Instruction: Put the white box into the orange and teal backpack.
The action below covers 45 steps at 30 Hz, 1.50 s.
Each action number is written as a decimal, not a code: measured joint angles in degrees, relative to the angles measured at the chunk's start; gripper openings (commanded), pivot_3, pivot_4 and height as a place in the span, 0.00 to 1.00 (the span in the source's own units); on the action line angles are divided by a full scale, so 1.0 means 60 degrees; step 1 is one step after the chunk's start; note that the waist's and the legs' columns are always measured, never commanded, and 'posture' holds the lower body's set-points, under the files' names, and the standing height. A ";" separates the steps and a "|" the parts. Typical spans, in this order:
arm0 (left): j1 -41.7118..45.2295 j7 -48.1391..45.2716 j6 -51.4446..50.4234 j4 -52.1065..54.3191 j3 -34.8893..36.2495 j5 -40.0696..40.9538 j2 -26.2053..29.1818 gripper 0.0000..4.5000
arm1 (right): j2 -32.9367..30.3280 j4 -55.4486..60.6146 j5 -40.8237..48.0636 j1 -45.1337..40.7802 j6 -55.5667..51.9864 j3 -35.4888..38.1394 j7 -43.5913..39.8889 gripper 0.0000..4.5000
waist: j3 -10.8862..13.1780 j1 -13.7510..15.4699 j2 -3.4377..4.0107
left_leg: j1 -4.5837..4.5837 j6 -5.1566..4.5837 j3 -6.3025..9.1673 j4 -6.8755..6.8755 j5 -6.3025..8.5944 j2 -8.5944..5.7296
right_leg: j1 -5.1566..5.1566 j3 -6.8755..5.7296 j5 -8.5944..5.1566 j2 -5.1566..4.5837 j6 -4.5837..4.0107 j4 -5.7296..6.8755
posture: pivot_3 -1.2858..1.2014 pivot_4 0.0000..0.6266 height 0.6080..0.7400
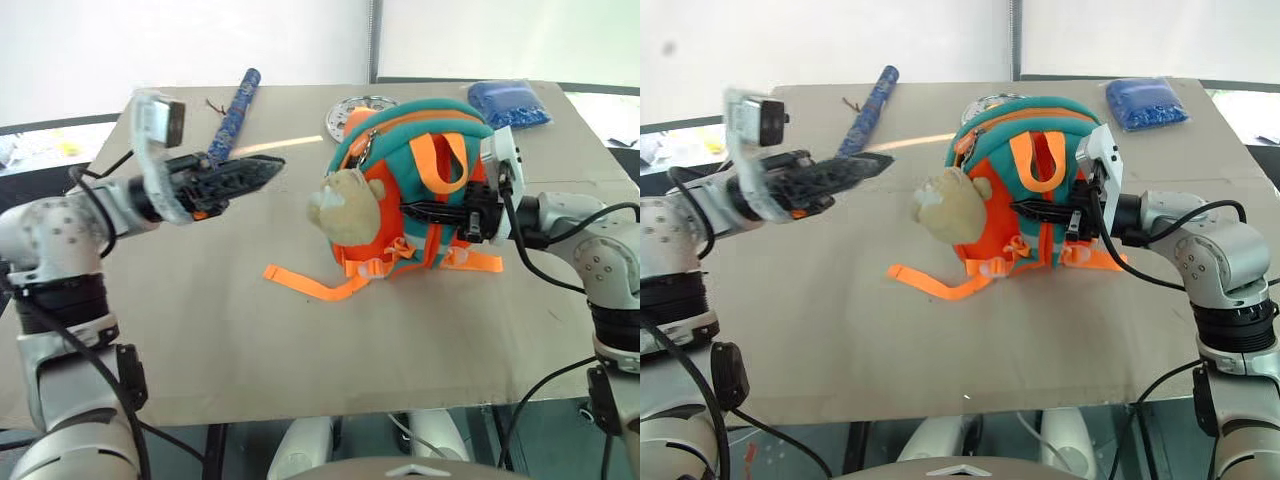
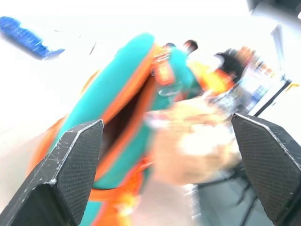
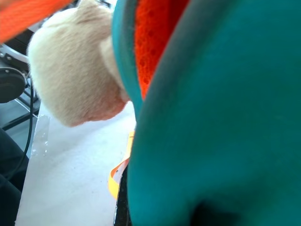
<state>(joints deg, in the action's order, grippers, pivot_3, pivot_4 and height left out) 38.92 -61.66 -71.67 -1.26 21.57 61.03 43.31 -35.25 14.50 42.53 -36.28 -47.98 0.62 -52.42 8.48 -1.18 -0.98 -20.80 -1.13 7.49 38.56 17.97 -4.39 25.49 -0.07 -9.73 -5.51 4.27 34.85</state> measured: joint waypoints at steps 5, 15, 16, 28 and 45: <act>-0.0815 0.1920 -0.0050 0.1643 -0.0388 0.0285 -0.1608 0.99 | 0.0140 -0.0299 -0.0218 -0.0074 0.0186 -0.0154 -0.0154 0.00 | 0.0000 0.0087 -0.0003 | -0.0001 0.0003 0.0002 0.0004 -0.0001 0.0002 | 0.0001 -0.0004 0.0002 -0.0005 -0.0003 0.0007 | 0.52 0.24 0.95; -0.1006 0.3454 0.1036 0.2375 -0.1695 -0.0436 -0.2798 0.47 | 0.0243 -0.0458 -0.0402 -0.0204 0.0214 -0.0357 -0.0184 0.00 | -0.0002 0.0064 -0.0003 | 0.0005 0.0003 -0.0018 -0.0007 -0.0001 0.0001 | 0.0004 0.0012 0.0003 -0.0003 -0.0004 0.0002 | 0.52 0.24 0.95; -0.1005 0.3446 0.1035 0.2345 -0.1694 -0.0409 -0.2762 0.43 | 0.0248 -0.0465 -0.0431 -0.0208 0.0226 -0.0356 -0.0162 0.00 | -0.0002 0.0063 -0.0003 | 0.0005 0.0003 -0.0018 -0.0007 -0.0001 0.0000 | 0.0004 0.0012 0.0003 -0.0003 -0.0004 0.0002 | 0.52 0.24 0.95; -0.1479 0.3448 0.1001 0.0601 0.0044 0.1087 -0.2062 0.09 | 0.1781 -0.2603 -0.0498 -0.1940 0.0141 0.0788 0.2822 0.00 | -0.0008 -0.0220 0.0002 | 0.0019 0.0003 -0.0033 -0.0025 -0.0001 0.0002 | 0.0018 0.0024 0.0003 0.0001 -0.0006 0.0002 | 0.52 0.24 0.95; -0.4213 0.5505 0.1331 -0.0453 0.1452 0.3405 -0.2160 0.06 | 0.1846 -0.4077 -0.0283 -0.2174 -0.0081 0.1283 0.4972 0.00 | -0.0028 -0.0016 0.0001 | 0.0019 0.0002 -0.0025 -0.0023 -0.0001 -0.0031 | 0.0012 0.0021 0.0004 -0.0009 -0.0007 0.0007 | 0.52 0.24 0.95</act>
<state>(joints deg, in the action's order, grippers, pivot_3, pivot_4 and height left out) 13.64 -28.63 -63.69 -3.98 30.28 81.46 30.35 -24.18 -9.96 40.83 -49.33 -48.47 8.32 -22.58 8.31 -1.28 -0.97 -20.68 -1.13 7.34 38.43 17.96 -4.57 25.56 0.05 -9.71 -5.56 4.23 34.90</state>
